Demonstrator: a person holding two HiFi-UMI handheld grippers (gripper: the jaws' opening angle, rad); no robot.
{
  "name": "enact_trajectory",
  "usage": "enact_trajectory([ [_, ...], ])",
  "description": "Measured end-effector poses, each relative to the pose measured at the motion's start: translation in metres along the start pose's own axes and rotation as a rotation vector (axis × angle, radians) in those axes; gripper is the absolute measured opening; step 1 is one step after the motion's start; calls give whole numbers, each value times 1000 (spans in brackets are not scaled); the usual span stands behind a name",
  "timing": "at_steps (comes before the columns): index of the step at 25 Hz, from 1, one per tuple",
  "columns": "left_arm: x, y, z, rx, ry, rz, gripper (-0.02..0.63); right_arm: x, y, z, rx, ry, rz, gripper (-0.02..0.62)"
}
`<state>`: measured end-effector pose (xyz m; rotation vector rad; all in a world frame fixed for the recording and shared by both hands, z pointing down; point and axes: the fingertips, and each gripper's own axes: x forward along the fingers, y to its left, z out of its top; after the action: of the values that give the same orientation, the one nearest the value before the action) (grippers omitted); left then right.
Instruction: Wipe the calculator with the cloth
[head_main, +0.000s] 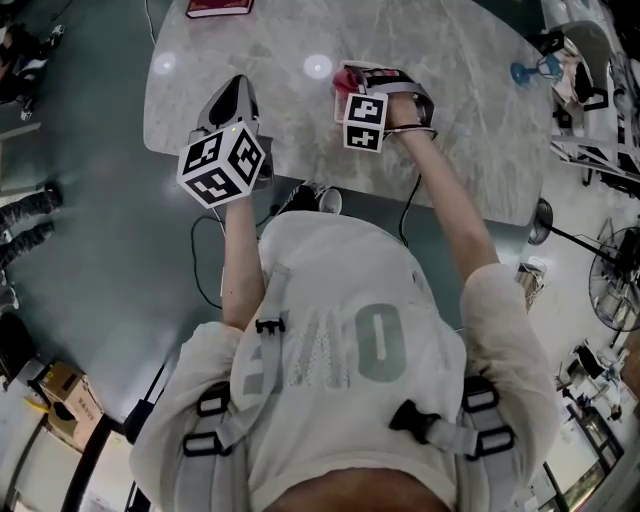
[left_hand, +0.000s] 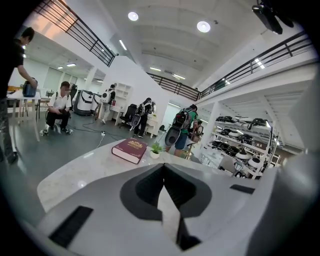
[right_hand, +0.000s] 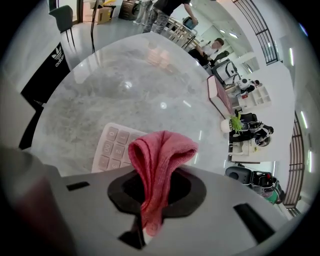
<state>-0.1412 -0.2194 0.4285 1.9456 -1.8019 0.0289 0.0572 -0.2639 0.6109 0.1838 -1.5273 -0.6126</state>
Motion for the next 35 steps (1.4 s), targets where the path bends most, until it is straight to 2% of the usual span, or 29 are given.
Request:
enact_trajectory([
  [16,-16,-11,-1,18,3,-50,21,-25,60,28,-3,-28,57,55],
  [24,-12,-29,-3,26,-1,-82,21,-31,88,27,11,-54,91,55],
  [35,-6,-36,6,35,-14,-106,21,-32,89,27,20,-59,105,55],
])
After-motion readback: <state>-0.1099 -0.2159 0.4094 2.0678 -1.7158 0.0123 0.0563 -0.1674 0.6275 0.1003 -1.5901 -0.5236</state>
